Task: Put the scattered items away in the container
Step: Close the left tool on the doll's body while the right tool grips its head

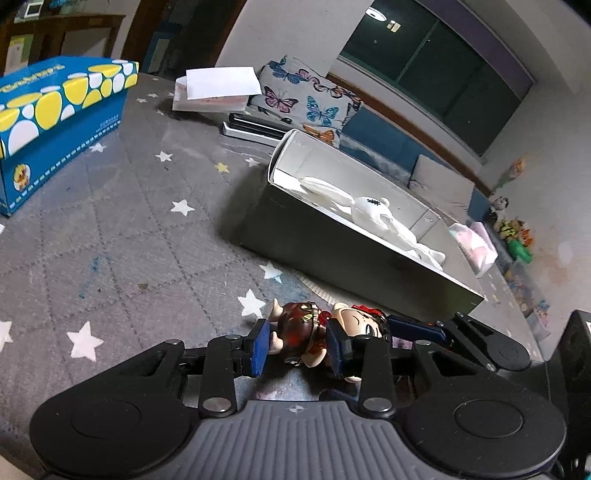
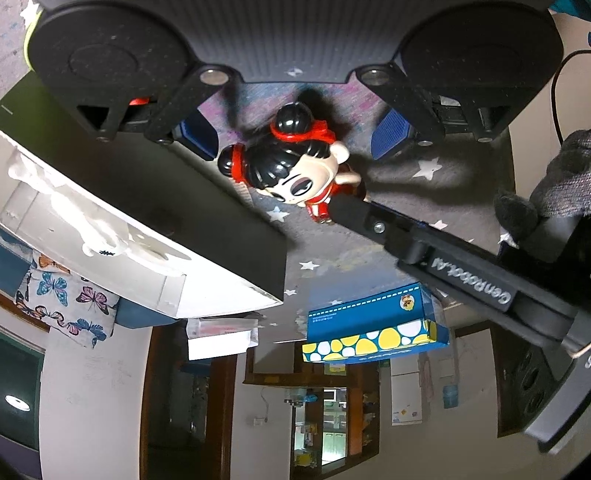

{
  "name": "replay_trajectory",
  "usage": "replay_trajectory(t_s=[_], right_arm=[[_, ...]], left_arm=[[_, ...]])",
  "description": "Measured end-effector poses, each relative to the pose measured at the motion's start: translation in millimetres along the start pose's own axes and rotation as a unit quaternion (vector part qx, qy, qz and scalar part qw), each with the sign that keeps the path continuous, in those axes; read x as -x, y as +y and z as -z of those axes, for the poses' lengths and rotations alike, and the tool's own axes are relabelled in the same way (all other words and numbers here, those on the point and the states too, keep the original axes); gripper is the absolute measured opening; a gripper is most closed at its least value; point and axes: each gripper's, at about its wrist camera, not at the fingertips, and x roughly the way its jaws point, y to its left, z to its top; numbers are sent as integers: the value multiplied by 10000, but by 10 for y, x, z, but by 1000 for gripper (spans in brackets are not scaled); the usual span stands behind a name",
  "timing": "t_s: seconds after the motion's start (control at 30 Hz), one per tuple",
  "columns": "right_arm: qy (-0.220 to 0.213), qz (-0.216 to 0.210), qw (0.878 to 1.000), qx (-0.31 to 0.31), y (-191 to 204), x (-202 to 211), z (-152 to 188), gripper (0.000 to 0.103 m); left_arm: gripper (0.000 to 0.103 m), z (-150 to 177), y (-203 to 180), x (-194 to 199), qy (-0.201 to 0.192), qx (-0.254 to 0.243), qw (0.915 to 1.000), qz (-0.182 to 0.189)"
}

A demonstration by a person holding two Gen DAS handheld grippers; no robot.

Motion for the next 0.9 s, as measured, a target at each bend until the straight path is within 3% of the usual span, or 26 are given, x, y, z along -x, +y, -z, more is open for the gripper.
replay_trajectory(t_s=[0.37, 0.57, 0.9], right_arm=[[-52, -289, 9996, -36, -46, -30, -14, 90], [-42, -347, 9992, -170, -112, 20, 0, 77], [-24, -351, 9991, -252, -112, 13, 13, 76]], left_arm=[[38, 33, 68, 23, 21, -107, 9997, 217], [36, 59, 57, 53, 16, -225, 9995, 229], [37, 54, 52, 47, -3, -240, 9995, 225]])
